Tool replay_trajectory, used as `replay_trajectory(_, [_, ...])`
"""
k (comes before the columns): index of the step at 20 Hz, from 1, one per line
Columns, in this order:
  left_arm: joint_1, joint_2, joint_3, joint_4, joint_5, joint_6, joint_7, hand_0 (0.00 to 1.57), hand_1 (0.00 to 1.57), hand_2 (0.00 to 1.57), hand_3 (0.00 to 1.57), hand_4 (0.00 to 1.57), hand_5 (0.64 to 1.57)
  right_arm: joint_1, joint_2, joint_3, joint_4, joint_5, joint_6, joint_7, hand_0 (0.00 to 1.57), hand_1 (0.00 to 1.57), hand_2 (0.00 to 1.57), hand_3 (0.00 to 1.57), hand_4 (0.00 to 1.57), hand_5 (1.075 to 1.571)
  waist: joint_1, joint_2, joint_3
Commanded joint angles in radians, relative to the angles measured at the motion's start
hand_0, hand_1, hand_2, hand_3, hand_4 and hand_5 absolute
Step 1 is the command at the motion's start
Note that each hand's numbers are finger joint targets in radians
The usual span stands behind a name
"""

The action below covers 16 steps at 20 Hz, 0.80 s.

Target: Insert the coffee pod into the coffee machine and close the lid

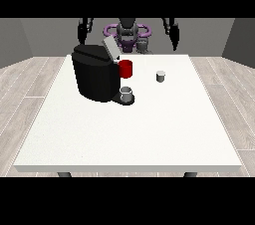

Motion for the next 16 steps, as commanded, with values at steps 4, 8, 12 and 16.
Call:
replay_trajectory(4, [-0.017, 0.12, -0.058, 0.017, -0.113, -0.102, -0.096, 0.0, 0.0, 0.0, 0.0, 0.0, 1.571, -0.051, -0.021, -0.054, 0.027, -0.044, 0.023, 0.024, 0.0, 0.0, 0.0, 0.0, 0.0, 1.571, -0.005, 0.022, 0.0075])
replay_trajectory(8, [-0.134, 0.231, -0.071, 0.039, -0.236, -0.108, 0.001, 0.0, 0.0, 0.0, 0.0, 0.0, 1.571, -0.077, -0.005, -0.016, 0.033, 0.109, -0.094, -0.047, 0.0, 0.0, 0.0, 0.0, 0.0, 1.571, -0.085, 0.087, 0.0081])
replay_trajectory(12, [-0.23, 0.338, 0.022, 0.161, -0.184, -0.215, -0.006, 0.0, 0.0, 0.0, 0.0, 0.0, 1.571, -0.109, 0.016, 0.023, -0.014, 0.163, -0.137, 0.015, 0.0, 0.0, 0.0, 0.0, 0.0, 1.571, -0.118, 0.116, 0.0069])
replay_trajectory(16, [-0.303, 0.388, 0.024, 0.277, -0.237, -0.248, -0.026, 0.0, 0.0, 0.0, 0.0, 0.0, 1.571, -0.129, 0.067, 0.081, -0.022, 0.218, -0.176, -0.003, 0.0, 0.0, 0.0, 0.0, 0.0, 1.571, -0.139, 0.163, 0.007])
